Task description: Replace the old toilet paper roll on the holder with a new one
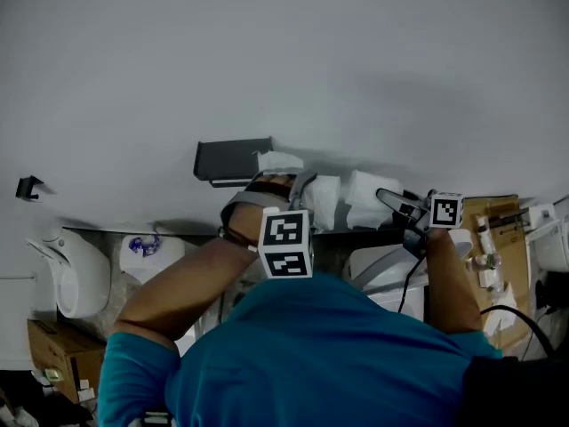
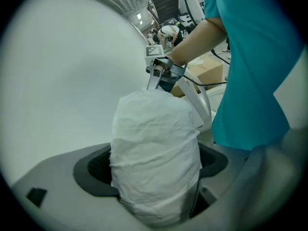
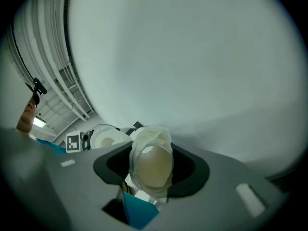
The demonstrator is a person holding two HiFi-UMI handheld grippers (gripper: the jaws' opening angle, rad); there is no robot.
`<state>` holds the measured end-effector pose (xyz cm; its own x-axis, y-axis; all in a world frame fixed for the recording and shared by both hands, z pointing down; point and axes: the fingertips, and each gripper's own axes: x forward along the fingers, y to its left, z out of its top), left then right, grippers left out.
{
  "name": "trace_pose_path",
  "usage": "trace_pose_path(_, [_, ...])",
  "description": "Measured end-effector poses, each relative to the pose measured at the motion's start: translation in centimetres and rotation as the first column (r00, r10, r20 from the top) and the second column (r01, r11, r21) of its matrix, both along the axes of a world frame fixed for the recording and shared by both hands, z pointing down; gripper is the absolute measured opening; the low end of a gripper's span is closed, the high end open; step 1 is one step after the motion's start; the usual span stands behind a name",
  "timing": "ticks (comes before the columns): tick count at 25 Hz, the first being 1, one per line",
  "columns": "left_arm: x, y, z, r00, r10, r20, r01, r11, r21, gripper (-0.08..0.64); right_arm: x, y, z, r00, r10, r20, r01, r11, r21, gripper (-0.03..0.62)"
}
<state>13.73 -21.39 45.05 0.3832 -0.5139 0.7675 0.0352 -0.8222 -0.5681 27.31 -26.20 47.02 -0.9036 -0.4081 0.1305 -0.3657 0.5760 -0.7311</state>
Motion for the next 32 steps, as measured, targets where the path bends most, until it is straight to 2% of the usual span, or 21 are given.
trace_pose_path(3, [0.4,-0.1,2.1,1.0,-0.017,-0.01,0.017,1.0,-0.003,0.483,0.5,-0.1,0.2,1.0,0.002,-0.005,-0.002,1.0,-0.006,0.196])
trace_pose_path(8, [1.9,1.5,5.5,0.997,-0.027,-0.067,0.019,0.993,-0.113,0.482,1.1,0.0,0.8,1.0,-0.001,-0.026,0.0,1.0,-0.023,0.196])
trace_pose_path(13, [3.5,2.7,7.1,0.994,-0.017,-0.112,-0.005,0.982,-0.191,0.482,0.9,0.2,0.1,0.999,-0.014,-0.029,0.013,1.0,-0.008,0.196])
trace_pose_path(17, [3.6,2.6,7.5,0.991,-0.031,-0.134,0.003,0.978,-0.208,0.482,1.4,0.2,0.2,0.999,-0.006,-0.04,0.006,1.0,-0.014,0.196])
trace_pose_path(20, [2.4,1.0,7.6,0.992,-0.06,-0.115,0.043,0.988,-0.151,0.483,1.4,0.3,0.2,0.999,-0.007,-0.038,0.007,1.0,-0.014,0.196])
trace_pose_path(24, [-0.2,-1.4,7.1,0.994,-0.089,-0.063,0.089,0.996,-0.01,0.483,0.9,0.5,0.2,0.999,-0.011,-0.036,0.01,1.0,-0.014,0.196])
trace_pose_path(27, [-2.0,-2.6,7.1,0.995,-0.104,-0.009,0.105,0.991,0.086,0.482,0.6,0.7,0.6,0.999,-0.01,-0.031,0.009,1.0,-0.029,0.196])
trace_pose_path(32, [-3.7,-3.8,7.3,0.987,-0.14,0.077,0.12,0.968,0.219,0.482,0.2,0.7,0.7,0.999,-0.02,-0.03,0.019,0.999,-0.032,0.196])
